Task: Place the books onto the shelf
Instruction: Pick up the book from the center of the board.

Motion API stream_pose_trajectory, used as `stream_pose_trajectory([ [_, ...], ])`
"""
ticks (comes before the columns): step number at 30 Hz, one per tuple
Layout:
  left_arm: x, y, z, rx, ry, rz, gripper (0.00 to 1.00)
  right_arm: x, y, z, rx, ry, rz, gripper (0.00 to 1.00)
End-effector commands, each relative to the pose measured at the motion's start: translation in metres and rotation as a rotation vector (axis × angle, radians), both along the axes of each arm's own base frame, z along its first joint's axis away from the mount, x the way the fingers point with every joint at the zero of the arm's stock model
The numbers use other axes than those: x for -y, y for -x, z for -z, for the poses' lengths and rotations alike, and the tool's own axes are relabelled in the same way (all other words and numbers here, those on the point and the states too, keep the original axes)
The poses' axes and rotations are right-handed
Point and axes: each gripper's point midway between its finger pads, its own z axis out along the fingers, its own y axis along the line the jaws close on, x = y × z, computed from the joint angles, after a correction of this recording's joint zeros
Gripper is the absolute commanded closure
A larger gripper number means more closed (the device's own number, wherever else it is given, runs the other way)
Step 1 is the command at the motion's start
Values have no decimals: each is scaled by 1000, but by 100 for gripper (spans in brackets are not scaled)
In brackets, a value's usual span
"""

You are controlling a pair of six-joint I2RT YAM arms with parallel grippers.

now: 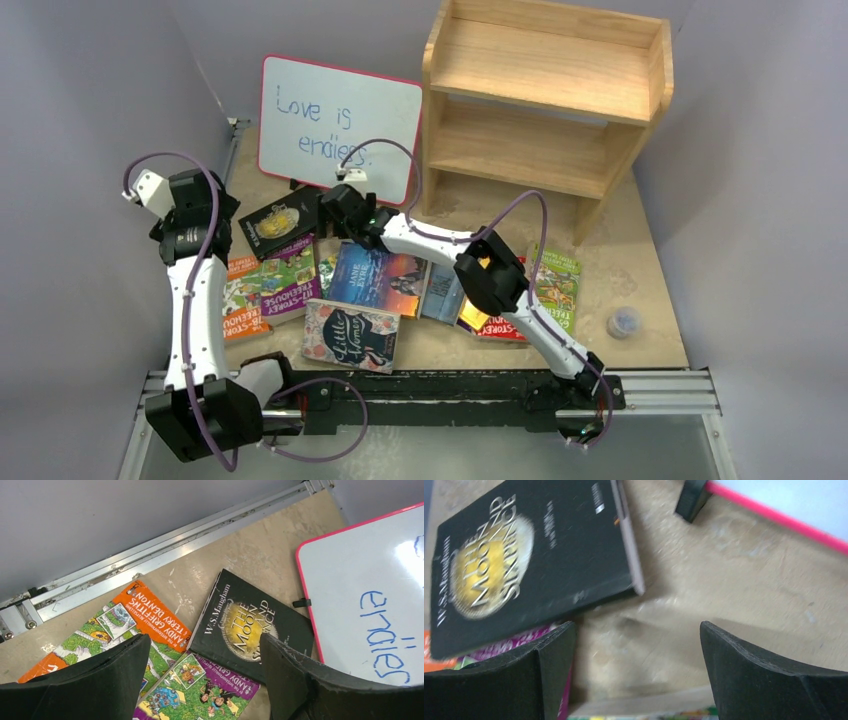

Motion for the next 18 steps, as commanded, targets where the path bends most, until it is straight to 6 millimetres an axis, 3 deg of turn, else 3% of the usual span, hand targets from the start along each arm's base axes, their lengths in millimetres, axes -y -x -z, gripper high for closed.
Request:
stream_pose_trajectory([
  [1,-3,-5,-6,5,-16,0,21,-9,-26,-34,28,-101,21,5],
  [12,-1,-11,2,-15,-2,20,22,-43,-40,-32,-3,-325,-44,15],
  [18,-2,-13,1,-17,-2,18,23,-45,-45,-13,-61,-381,11,23],
])
